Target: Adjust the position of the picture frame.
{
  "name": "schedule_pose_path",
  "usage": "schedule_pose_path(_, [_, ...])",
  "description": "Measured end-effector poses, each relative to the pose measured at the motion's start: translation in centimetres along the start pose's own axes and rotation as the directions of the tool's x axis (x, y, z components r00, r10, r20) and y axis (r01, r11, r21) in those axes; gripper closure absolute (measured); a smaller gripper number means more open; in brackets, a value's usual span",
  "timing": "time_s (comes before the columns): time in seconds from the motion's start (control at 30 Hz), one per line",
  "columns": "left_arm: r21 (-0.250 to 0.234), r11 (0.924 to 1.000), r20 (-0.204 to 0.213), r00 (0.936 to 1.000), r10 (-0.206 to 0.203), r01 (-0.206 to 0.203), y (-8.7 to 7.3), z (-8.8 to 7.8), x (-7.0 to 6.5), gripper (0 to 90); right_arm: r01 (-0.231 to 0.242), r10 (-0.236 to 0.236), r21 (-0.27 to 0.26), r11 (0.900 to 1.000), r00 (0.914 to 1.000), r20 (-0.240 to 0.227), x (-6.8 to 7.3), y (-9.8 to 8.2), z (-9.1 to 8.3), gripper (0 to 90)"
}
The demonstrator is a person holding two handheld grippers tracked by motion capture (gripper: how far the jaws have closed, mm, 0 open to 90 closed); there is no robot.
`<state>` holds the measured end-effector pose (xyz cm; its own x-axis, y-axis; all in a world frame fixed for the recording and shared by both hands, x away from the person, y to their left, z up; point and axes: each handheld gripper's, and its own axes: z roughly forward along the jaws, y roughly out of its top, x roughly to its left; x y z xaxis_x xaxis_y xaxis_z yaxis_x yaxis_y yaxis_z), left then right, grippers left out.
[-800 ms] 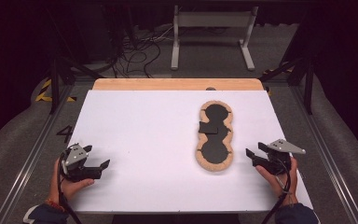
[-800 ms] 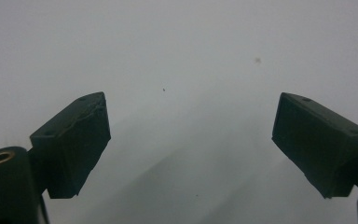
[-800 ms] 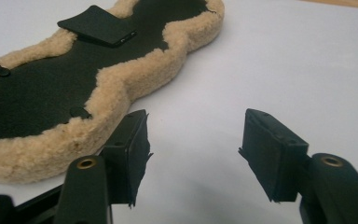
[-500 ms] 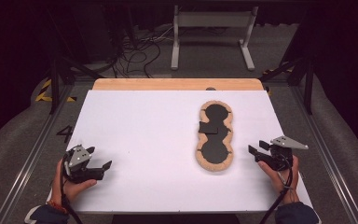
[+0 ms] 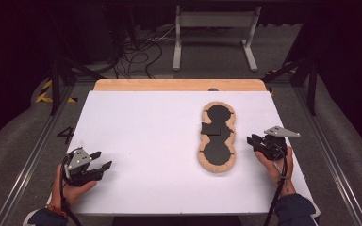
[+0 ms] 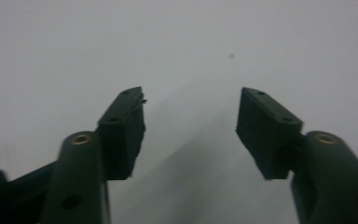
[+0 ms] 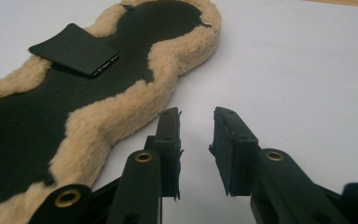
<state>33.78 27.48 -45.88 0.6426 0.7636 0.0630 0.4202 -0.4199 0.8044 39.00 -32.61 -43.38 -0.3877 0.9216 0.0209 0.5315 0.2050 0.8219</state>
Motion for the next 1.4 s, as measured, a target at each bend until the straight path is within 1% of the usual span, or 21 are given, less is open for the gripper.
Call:
schedule_pose_path(0.2, [0.015,0.9993,0.049,0.9983,0.032,-0.033,0.2,0.4,-0.1,62.8,-0.015,0.015,0.016,1.0,0.9998,0.01,-0.6,0.6,1.5,72.9])
schedule_pose_path(0.27, [0.012,0.9993,0.054,0.9979,0.036,-0.037,0.3,0.4,-0.3,71.0,-0.016,0.016,0.022,1.0,0.9998,0.008,-0.6,1.0,2.0,74.9])
schedule_pose_path(0.33, [0.011,0.999,0.075,0.9963,0.043,-0.044,0.5,0.4,-0.4,75.9,-0.004,0.004,0.025,1.0,1.0,0.007,-0.6,1.3,2.4,78.1])
schedule_pose_path(0.37, [0.011,0.999,0.075,0.9963,0.043,-0.044,0.5,0.4,-0.4,79.3,0.008,-0.008,0.032,0.999,0.9998,0.017,-0.5,1.6,2.8,79.8])
schedule_pose_path(0.4, [0.015,0.9986,0.091,0.9947,0.049,-0.05,0.8,0.6,-0.5,82.2,0.01,-0.011,0.045,0.999,0.9998,0.017,-0.6,1.8,3.2,83.7])
schedule_pose_path(0.43, [0.013,0.9988,0.101,0.9937,0.047,-0.048,0.9,0.7,-0.5,84.5,0.006,-0.007,0.046,0.999,0.9999,0.01,-0.7,2.0,3.5,90.0])
schedule_pose_path(0.47, [0.014,0.9987,0.109,0.9929,0.048,-0.049,1.0,0.8,-0.6,86.2,-0.004,0.004,0.047,0.999,1.0,0.006,-0.8,2.2,3.8,90.0])
schedule_pose_path(0.57, [0.013,0.9985,0.117,0.9919,0.051,-0.053,1.2,1.0,-0.6,87.7,-0.003,0.002,0.072,0.997,0.9999,0.011,-1.0,2.7,5.0,90.0])
schedule_pose_path(0.67, [0.012,0.998,0.133,0.9892,0.061,-0.063,1.4,1.3,-0.8,88.1,-0.025,0.023,0.092,0.995,0.9995,0.02,-1.2,3.1,5.9,90.0])
schedule_pose_path(0.77, [0.022,0.9972,0.141,0.9877,0.068,-0.072,1.4,1.5,-1.0,88.1,-0.038,0.038,0.111,0.993,0.9993,0.004,-1.3,3.6,7.2,90.0])
schedule_pose_path(0.8, [0.021,0.9975,0.146,0.9872,0.064,-0.068,1.4,1.5,-1.1,88.1,-0.033,0.033,0.115,0.993,0.9994,-0.002,-1.3,3.7,7.5,90.0])
schedule_pose_path(0.83, [0.021,0.9972,0.151,0.9862,0.067,-0.071,1.4,1.6,-1.1,88.1,-0.022,0.02,0.141,0.99,0.9997,0.011,-1.3,3.8,8.0,90.0])
schedule_pose_path(0.87, [0.022,0.9971,0.154,0.9857,0.068,-0.072,1.4,1.6,-1.2,88.2,-0.025,0.024,0.147,0.989,0.9997,0.008,-1.3,3.8,8.3,90.0])
schedule_pose_path(0.97, [0.023,0.9966,0.166,0.9834,0.074,-0.079,1.4,1.6,-1.3,88.2,-0.037,0.04,0.147,0.988,0.999,-0.019,-1.2,4.0,8.8,90.0])
schedule_pose_path(1.03, [0.017,0.9961,0.174,0.9813,0.082,-0.086,1.4,1.5,-1.4,88.2,-0.026,0.034,0.153,0.988,0.9983,-0.048,-1.1,4.2,9.0,90.0])
schedule_pose_path(1.1, [0.014,0.9957,0.181,0.9795,0.087,-0.091,1.5,1.4,-1.4,88.5,-0.003,0.012,0.165,0.986,0.9987,-0.05,-0.8,4.5,9.3,90.0])
schedule_pose_path(1.23, [0.008,0.9959,0.188,0.9784,0.086,-0.09,1.6,1.6,-1.4,88.8,-0.002,0.019,0.16,0.987,0.9946,-0.102,-1.1,4.6,9.6,90.0])
schedule_pose_path(1.27, [0.009,0.996,0.187,0.9787,0.085,-0.089,1.6,1.7,-1.3,88.8,0.01,0.012,0.164,0.986,0.9906,-0.136,-0.9,4.7,9.7,90.0])
schedule_pose_path(1.3, [0.016,0.9962,0.187,0.9789,0.081,-0.086,1.6,1.9,-1.4,88.7,0.04,-0.014,0.163,0.986,0.9877,-0.156,-0.5,4.8,9.9,90.0])
schedule_pose_path(1.33, [0.021,0.9955,0.185,0.9789,0.087,-0.093,1.6,2.0,-1.4,88.6,0.07,-0.045,0.161,0.984,0.9867,-0.156,0.1,5.0,10.2,90.0])
schedule_pose_path(1.4, [0.024,0.9947,0.195,0.9763,0.093,-0.1,1.6,2.3,-1.4,88.6,0.097,-0.068,0.164,0.982,0.9823,-0.174,0.7,5.2,10.5,90.0])
